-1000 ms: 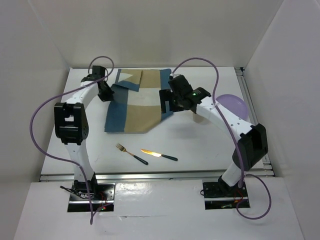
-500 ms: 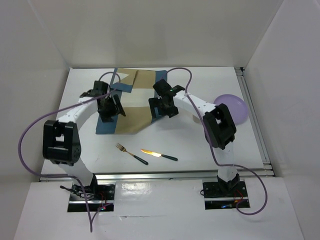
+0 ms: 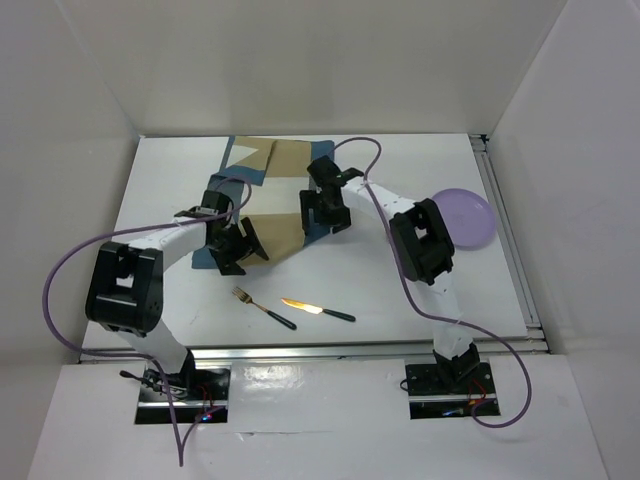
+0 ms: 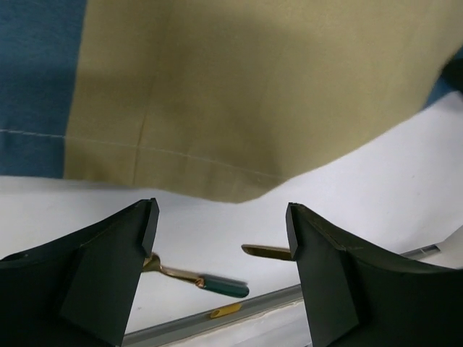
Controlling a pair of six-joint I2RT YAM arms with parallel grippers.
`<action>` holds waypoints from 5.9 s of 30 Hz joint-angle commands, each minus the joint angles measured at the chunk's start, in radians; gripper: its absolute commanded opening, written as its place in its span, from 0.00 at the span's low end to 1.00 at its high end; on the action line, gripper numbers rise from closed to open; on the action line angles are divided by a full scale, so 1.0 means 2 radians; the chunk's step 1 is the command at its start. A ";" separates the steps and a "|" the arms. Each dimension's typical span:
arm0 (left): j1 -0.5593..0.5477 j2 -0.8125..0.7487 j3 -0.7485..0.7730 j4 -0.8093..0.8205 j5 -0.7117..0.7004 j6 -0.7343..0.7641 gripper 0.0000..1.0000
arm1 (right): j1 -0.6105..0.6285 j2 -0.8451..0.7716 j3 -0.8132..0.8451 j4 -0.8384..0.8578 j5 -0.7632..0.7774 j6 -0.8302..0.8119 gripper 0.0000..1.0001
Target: Set the dinner table for one person
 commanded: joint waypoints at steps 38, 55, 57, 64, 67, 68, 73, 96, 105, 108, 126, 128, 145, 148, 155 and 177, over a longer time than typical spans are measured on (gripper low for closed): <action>0.078 0.118 0.385 -0.152 -0.201 0.128 1.00 | 0.081 -0.238 -0.171 0.042 0.019 0.063 0.81; 0.191 0.099 0.144 -0.067 -0.140 0.043 0.95 | 0.069 -0.405 -0.442 0.110 0.007 0.318 0.77; 0.191 0.122 0.144 -0.060 -0.130 0.035 0.95 | 0.069 -0.405 -0.458 0.122 0.007 0.333 0.77; 0.191 0.167 0.150 -0.038 -0.126 0.018 0.90 | 0.069 -0.378 -0.489 0.181 -0.002 0.374 0.77; 0.191 0.172 0.150 -0.028 -0.116 0.014 0.79 | 0.063 -0.358 -0.500 0.216 -0.006 0.385 0.75; 0.191 0.178 0.150 -0.028 -0.116 0.014 0.72 | 0.063 -0.352 -0.500 0.221 -0.006 0.385 0.74; 0.191 0.178 0.154 -0.028 -0.116 0.014 0.31 | 0.063 -0.310 -0.480 0.226 0.011 0.378 0.71; 0.196 0.056 0.197 -0.073 -0.136 0.035 0.00 | 0.063 -0.369 -0.411 0.146 0.142 0.302 0.00; 0.200 -0.037 0.229 -0.091 -0.088 0.035 0.00 | 0.063 -0.415 -0.343 0.129 0.126 0.196 0.00; 0.200 -0.066 0.256 -0.107 -0.083 0.035 0.00 | 0.068 -0.442 -0.308 0.108 0.122 0.165 0.00; 0.214 -0.227 0.402 -0.202 -0.026 0.052 0.00 | 0.073 -0.599 -0.192 0.013 0.112 0.112 0.00; 0.214 -0.220 0.402 -0.202 -0.019 0.052 0.00 | 0.073 -0.587 -0.192 0.013 0.122 0.112 0.00; 0.209 -0.112 0.390 -0.136 0.016 0.058 0.00 | 0.085 -0.313 -0.225 0.210 -0.155 -0.175 0.89; 0.209 -0.127 0.385 -0.136 0.011 0.058 0.00 | 0.089 -0.277 -0.224 0.219 -0.203 -0.213 0.89; 0.209 -0.132 0.385 -0.146 -0.005 0.058 0.00 | 0.123 -0.234 -0.230 0.252 -0.259 -0.243 0.89; 0.209 -0.145 0.390 -0.151 -0.006 0.062 0.00 | 0.142 -0.133 -0.240 0.386 -0.270 -0.159 0.33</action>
